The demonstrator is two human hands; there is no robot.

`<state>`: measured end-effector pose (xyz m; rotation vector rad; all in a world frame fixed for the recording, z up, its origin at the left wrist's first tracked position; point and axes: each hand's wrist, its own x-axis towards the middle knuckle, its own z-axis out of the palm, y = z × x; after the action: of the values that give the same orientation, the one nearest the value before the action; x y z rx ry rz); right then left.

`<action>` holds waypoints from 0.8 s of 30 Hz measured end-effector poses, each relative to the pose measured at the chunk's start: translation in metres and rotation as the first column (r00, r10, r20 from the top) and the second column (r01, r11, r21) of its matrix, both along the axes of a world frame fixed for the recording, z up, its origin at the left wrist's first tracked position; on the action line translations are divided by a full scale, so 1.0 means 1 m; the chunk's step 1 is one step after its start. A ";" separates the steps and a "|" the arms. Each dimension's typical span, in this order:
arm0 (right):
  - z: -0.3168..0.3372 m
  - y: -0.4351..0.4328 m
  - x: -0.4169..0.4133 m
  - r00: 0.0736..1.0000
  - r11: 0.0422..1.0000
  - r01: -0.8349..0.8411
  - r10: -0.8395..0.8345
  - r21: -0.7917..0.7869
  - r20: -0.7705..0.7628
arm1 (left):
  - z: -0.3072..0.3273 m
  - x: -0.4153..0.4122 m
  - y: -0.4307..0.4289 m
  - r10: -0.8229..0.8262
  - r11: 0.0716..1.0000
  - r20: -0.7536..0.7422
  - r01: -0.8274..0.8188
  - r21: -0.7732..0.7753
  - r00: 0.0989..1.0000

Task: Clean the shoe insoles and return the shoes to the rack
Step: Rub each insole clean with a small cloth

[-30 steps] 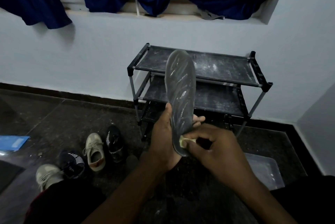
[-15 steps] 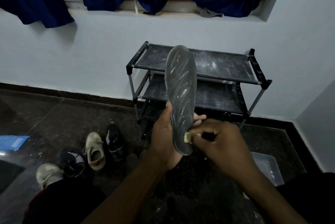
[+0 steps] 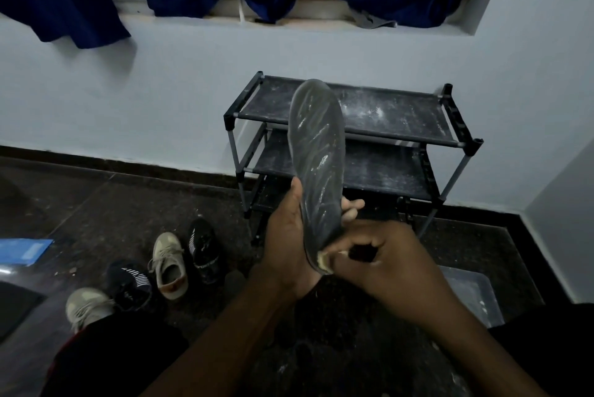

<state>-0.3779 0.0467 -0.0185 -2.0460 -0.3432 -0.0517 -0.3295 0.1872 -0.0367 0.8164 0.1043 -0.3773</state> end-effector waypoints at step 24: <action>0.006 0.005 -0.001 0.996 0.997 -0.037 0.032 0.074 0.078 | 0.005 -0.016 -0.008 -0.014 0.999 0.076 0.012 0.034 0.997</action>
<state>-0.3791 0.0519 -0.0122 -1.9666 -0.4184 -0.1205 -0.3451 0.1792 -0.0316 0.8638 0.0342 -0.3570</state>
